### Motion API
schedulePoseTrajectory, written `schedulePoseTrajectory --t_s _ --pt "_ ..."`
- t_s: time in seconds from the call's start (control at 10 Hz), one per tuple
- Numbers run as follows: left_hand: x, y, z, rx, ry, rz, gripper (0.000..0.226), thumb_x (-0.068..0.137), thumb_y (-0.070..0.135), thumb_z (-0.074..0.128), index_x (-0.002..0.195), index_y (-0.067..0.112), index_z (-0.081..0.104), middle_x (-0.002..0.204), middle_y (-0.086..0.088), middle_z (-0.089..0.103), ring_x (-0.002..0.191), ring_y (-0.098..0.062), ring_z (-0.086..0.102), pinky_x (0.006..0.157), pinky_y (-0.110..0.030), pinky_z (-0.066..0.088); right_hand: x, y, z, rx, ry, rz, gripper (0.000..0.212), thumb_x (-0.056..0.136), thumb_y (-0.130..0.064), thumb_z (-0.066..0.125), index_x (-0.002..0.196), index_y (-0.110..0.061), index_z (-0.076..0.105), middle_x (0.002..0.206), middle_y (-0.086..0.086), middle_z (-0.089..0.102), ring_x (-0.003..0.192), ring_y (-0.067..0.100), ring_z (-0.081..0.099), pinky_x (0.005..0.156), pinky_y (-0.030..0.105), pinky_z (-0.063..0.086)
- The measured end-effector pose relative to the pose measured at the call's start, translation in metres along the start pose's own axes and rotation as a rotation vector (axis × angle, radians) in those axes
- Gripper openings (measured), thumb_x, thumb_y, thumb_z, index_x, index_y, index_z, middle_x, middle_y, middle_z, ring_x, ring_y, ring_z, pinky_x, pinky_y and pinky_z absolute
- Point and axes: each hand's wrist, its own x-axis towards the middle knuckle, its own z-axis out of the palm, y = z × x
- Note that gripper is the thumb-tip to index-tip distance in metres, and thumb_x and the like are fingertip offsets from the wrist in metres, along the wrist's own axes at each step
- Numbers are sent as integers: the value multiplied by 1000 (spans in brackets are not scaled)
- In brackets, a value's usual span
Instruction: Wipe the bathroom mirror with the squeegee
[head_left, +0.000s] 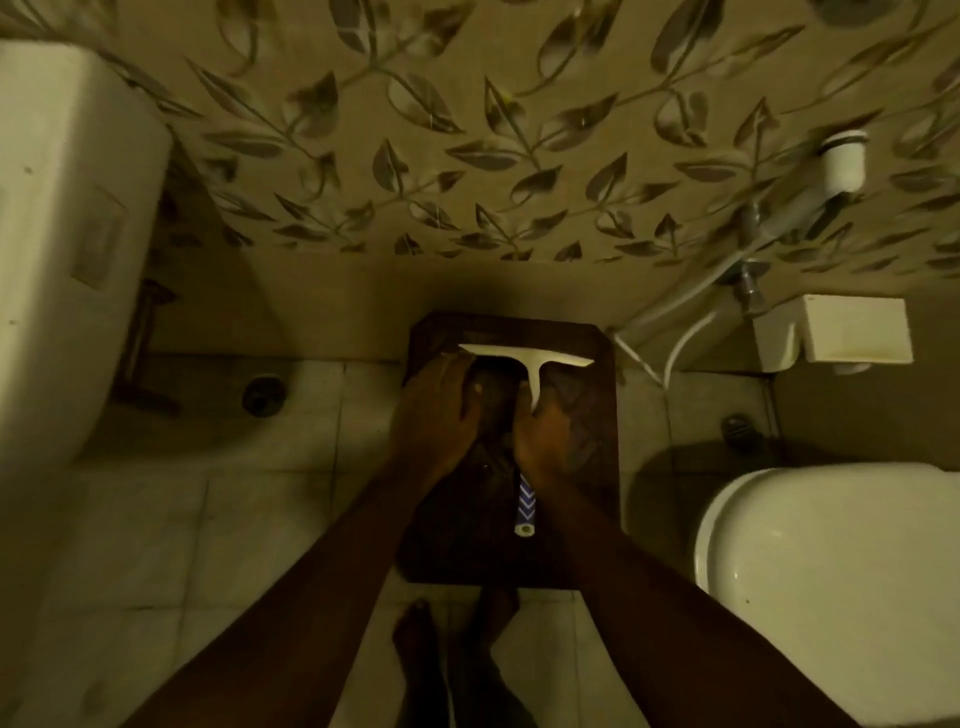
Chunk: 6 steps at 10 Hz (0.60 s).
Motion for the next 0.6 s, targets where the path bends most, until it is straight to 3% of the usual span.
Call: schedulePoseTrajectory --t_s 0.3,0.4,0.6 --pt "-6 3 -6 32 17 49 41 97 22 47 136 9 49 138 -10 54 130 -25 47 105 -34 35 0 -4 -15 18 -41 3 47 98 -47 41 115 -7 60 107 12 66 99 26 63 90 40 49" --pt "-11 14 -26 22 26 74 40 97 20 47 134 7 50 136 -11 54 129 -25 47 105 -36 37 -10 -21 -43 41 17 -104 39 97 -41 44 94 -7 61 89 9 64 84 22 62 75 39 52" --pt "-37 75 -87 -81 90 112 40 94 22 45 129 6 55 133 -12 57 128 -27 49 103 -41 41 -68 -77 -107 -161 146 -446 34 98 -35 39 96 -8 60 93 11 63 84 25 59 71 36 47"
